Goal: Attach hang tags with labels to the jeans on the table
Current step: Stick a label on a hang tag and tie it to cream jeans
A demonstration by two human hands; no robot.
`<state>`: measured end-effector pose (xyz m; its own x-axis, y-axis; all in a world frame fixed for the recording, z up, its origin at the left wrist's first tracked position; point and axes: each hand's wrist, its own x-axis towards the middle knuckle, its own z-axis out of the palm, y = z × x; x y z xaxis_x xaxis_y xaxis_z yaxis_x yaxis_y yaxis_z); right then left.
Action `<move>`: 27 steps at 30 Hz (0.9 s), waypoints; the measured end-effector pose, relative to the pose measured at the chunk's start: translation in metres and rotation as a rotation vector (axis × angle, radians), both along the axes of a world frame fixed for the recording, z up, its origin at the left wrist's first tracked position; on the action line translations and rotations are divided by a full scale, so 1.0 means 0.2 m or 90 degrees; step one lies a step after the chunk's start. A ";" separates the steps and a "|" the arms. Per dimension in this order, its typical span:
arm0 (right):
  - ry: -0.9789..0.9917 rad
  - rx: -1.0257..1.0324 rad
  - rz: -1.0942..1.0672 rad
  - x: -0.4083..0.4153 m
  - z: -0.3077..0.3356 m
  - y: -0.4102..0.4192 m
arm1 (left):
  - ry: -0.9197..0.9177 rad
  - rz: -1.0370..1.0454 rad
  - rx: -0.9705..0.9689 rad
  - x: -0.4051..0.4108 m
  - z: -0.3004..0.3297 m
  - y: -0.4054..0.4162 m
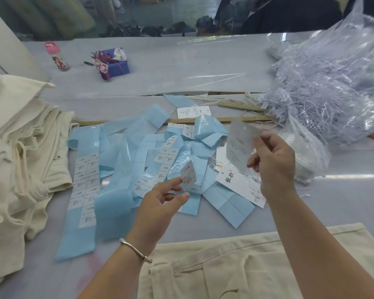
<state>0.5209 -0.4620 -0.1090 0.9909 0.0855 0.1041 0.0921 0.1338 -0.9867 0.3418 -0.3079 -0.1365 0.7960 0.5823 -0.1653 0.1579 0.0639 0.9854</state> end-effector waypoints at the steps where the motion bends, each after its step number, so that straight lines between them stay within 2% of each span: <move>1: 0.039 0.041 0.053 -0.04 0.02 -0.02 | -0.018 0.004 0.012 -0.02 0.02 0.00; 4: 0.173 0.117 0.185 -0.16 0.04 -0.07 | -0.076 0.021 0.065 -0.09 0.08 0.01; 7: 0.302 0.175 0.293 -0.29 0.05 -0.09 | -0.124 -0.028 0.112 -0.18 0.13 -0.01; 11: 0.443 0.237 0.495 -0.50 0.09 -0.07 | -0.063 -0.109 0.212 -0.28 0.17 -0.07; 14: 0.444 0.213 0.582 -0.61 0.09 -0.06 | -0.014 -0.190 0.121 -0.35 0.19 -0.10; 17: 0.441 0.219 0.533 -0.72 0.10 -0.05 | -0.057 -0.191 -0.043 -0.43 0.17 -0.11; 20: 0.442 0.258 0.440 -0.84 0.06 -0.07 | -0.102 -0.085 -0.042 -0.51 0.13 -0.11; 21: 0.414 0.229 0.428 -0.90 0.05 -0.08 | -0.108 -0.051 -0.011 -0.53 0.12 -0.12; 24: 0.237 -0.018 0.323 -1.07 -0.01 -0.07 | -0.121 0.002 0.053 -0.58 0.09 -0.15; 27: 0.136 -0.095 0.205 -1.17 -0.03 -0.05 | -0.132 0.002 0.074 -0.61 0.07 -0.17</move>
